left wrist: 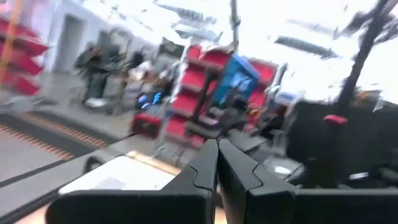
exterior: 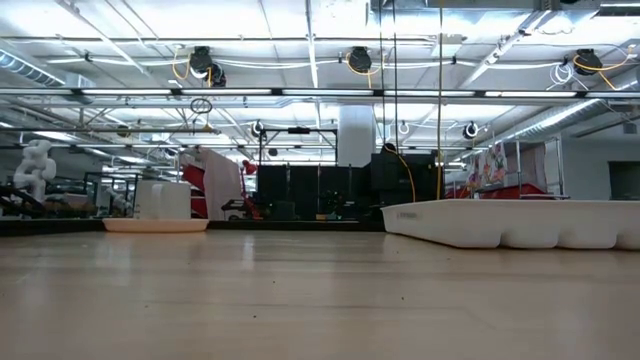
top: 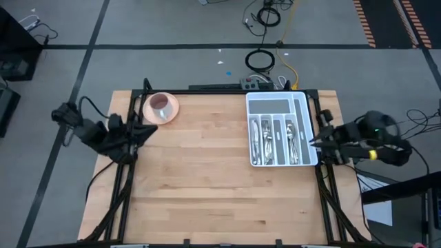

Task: Sort silverware
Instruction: Return to Home Position

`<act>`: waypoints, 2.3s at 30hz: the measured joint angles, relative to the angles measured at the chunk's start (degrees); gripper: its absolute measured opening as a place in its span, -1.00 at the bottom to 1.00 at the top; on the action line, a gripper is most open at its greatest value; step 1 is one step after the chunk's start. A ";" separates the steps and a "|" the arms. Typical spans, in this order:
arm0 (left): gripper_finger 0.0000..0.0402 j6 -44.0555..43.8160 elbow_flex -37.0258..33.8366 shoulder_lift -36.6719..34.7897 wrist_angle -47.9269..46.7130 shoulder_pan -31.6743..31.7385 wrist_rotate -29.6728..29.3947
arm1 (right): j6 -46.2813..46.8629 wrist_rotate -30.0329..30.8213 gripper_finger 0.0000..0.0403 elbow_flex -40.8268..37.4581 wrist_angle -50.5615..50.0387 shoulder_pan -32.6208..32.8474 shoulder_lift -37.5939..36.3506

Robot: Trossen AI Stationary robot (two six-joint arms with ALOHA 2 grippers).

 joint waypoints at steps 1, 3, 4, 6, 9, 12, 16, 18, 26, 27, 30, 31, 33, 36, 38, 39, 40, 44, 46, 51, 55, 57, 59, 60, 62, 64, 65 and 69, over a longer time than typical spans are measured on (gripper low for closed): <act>-0.93 1.04 -3.68 -1.59 4.44 -0.04 1.36 | 1.21 -0.14 -0.83 -2.76 2.61 0.00 -0.66; -0.93 2.02 -10.27 -4.99 11.60 -0.01 2.81 | 4.04 0.11 -0.83 -7.22 6.36 0.02 -1.76; -0.93 2.18 -13.56 -6.41 14.60 -0.04 3.43 | 5.50 0.26 -0.83 -9.28 7.51 0.02 -2.51; -0.93 1.40 -19.39 -9.16 19.44 0.02 3.56 | 8.32 0.30 -0.83 -13.00 9.16 0.00 -4.80; -0.93 -0.17 -27.19 -13.05 23.68 0.01 3.45 | 10.78 -0.12 -0.83 -16.36 14.89 0.02 -6.86; -0.93 -1.03 -33.43 -16.11 29.35 0.01 3.67 | 10.65 -1.13 -0.83 -18.42 14.54 0.02 -6.25; -0.93 -3.68 -36.76 -18.33 28.21 -0.02 3.45 | 11.99 -1.27 -0.83 -22.05 17.23 0.02 -6.87; -0.93 -4.90 -36.89 -18.22 25.92 0.01 2.39 | 12.58 -1.59 -0.83 -24.05 18.49 0.02 -6.85; -0.93 -13.81 -36.91 -18.19 16.67 0.01 -2.89 | 15.92 -1.01 -0.83 -34.93 28.44 0.02 -6.82; -0.93 -14.77 -36.93 -18.10 15.71 0.01 -3.69 | 15.71 -0.04 -0.83 -35.03 26.99 0.02 -6.60; -0.93 -17.32 -36.93 -18.06 14.09 0.02 -5.68 | 15.13 2.36 -0.83 -34.98 27.24 -0.03 -6.56; -0.93 -17.96 -36.93 -17.96 13.89 0.01 -6.00 | 15.01 2.38 -0.83 -34.89 27.84 -0.01 -6.63; -0.93 -18.89 -36.93 -17.86 13.60 0.01 -6.27 | 15.19 2.91 -0.83 -34.84 28.06 0.02 -6.58; -0.93 -21.36 -36.95 -17.86 12.58 0.01 -7.74 | 16.56 5.93 -0.83 -34.87 27.62 0.02 -6.56; -0.93 -22.91 -36.95 -17.86 10.90 0.01 -9.10 | 16.36 6.41 -0.83 -34.87 26.91 0.00 -6.54; -0.93 -22.98 -36.95 -17.86 10.09 0.01 -9.23 | 16.37 6.37 -0.83 -34.87 26.54 0.00 -6.52; -0.93 -22.98 -36.95 -17.86 9.32 0.01 -9.20 | 16.36 6.35 -0.83 -34.87 26.41 0.00 -6.49; -0.93 -23.00 -36.95 -17.86 7.43 0.01 -8.96 | 16.36 6.32 -0.83 -34.87 26.29 0.00 -6.49; -0.93 -23.00 -36.98 -17.86 7.51 0.01 -8.84 | 16.36 6.32 -0.83 -34.87 26.31 0.00 -6.52; -0.93 -23.00 -36.98 -17.86 7.55 0.01 -8.78 | 16.36 6.27 -0.83 -34.87 26.29 0.00 -6.49; -0.93 -23.00 -36.98 -17.86 7.57 0.01 -8.74 | 16.34 6.27 -0.83 -34.87 26.28 0.00 -6.49; -0.93 -23.00 -36.98 -17.86 7.59 0.01 -8.74 | 16.34 6.27 -0.83 -34.87 26.29 0.00 -6.49; -0.93 -23.01 -36.99 -17.86 7.59 0.01 -8.72 | 16.34 6.25 -0.83 -34.87 26.29 0.00 -6.49; -0.93 -23.00 -37.00 -17.86 7.61 0.01 -8.72 | 16.34 6.25 -0.83 -34.87 26.27 0.00 -6.49; -0.93 -23.00 -37.00 -17.86 7.61 0.01 -8.70 | 16.34 6.25 -0.83 -34.87 26.27 0.00 -6.49; -0.93 -23.00 -37.00 -17.86 7.63 0.01 -8.70 | 16.34 6.25 -0.83 -34.87 26.28 0.01 -6.49; -0.93 -23.00 -37.00 -17.86 7.63 0.01 -8.67 | 16.34 6.25 -0.83 -34.87 26.28 0.00 -6.49; -0.93 -23.02 -37.00 -17.86 7.68 0.01 -8.67 | 16.34 6.25 -0.83 -34.87 26.27 0.00 -6.49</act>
